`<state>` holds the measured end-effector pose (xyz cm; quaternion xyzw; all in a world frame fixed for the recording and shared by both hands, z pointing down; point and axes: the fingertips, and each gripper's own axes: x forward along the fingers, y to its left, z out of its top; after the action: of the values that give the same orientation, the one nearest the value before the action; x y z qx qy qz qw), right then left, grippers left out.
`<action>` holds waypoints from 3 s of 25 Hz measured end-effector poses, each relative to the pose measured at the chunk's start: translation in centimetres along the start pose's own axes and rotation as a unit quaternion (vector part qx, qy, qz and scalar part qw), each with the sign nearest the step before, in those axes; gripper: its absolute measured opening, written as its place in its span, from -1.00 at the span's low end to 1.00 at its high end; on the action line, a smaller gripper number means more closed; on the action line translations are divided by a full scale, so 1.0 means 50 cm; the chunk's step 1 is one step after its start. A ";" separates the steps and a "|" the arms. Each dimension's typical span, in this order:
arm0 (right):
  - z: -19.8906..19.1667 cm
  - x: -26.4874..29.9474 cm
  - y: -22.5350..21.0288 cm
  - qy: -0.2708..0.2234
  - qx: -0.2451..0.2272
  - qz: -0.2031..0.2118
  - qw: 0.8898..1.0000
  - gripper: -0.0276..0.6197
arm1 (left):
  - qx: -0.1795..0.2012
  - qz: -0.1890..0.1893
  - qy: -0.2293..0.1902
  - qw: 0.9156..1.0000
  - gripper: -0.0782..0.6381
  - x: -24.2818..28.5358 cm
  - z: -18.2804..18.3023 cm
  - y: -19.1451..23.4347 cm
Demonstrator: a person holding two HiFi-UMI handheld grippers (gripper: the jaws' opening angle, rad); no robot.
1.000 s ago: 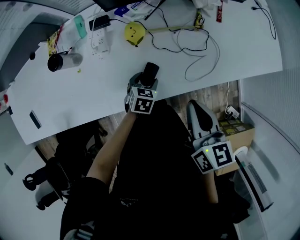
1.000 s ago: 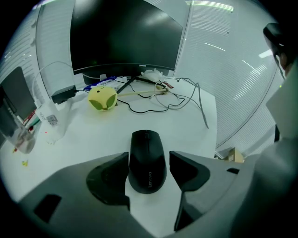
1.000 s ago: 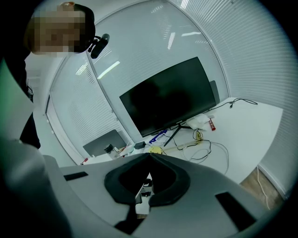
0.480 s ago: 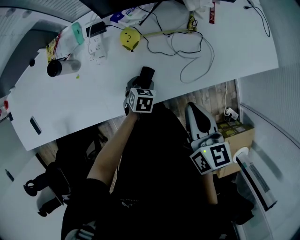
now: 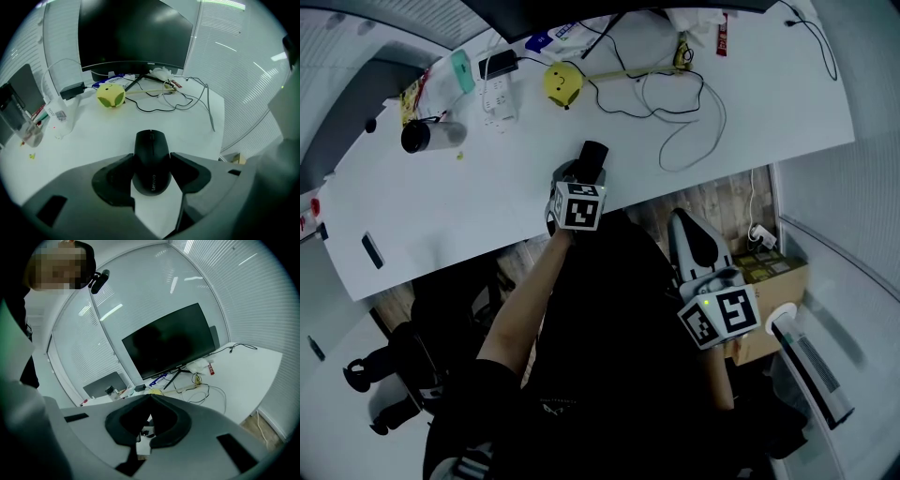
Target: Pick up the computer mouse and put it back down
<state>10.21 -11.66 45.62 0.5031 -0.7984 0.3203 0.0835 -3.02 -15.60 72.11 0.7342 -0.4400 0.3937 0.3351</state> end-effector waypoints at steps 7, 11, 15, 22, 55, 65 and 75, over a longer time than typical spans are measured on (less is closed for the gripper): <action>0.003 -0.004 0.009 0.000 -0.010 0.016 1.000 -0.92 | -0.017 0.012 -0.042 0.999 -0.07 -0.052 0.038 0.007; 0.000 -0.008 0.018 0.002 -0.018 0.026 0.999 -0.92 | -0.023 0.021 -0.066 0.997 -0.08 -0.101 0.066 0.011; -0.002 -0.010 0.035 0.004 -0.028 0.041 0.999 -0.92 | -0.036 0.029 -0.092 0.995 -0.08 -0.144 0.076 0.021; -0.005 -0.014 0.063 0.004 -0.042 0.060 0.997 -0.92 | -0.054 0.030 -0.163 0.985 -0.08 -0.256 0.112 0.029; 0.057 0.021 0.241 -0.037 -0.112 0.154 0.981 -0.92 | -0.073 0.038 -0.359 0.930 -0.08 -0.750 0.096 0.016; 0.087 0.020 0.244 -0.057 -0.118 0.144 0.981 -0.92 | -0.064 0.032 -0.374 0.925 -0.07 -0.761 0.112 0.017; 0.112 0.010 0.235 -0.071 -0.121 0.129 0.982 -0.92 | -0.053 0.006 -0.376 0.925 -0.08 -0.734 0.149 -0.006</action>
<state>0.99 -11.96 36.47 0.4033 -0.8933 0.1932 0.0449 -11.77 -7.71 36.57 0.8068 -0.5584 0.0673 0.1812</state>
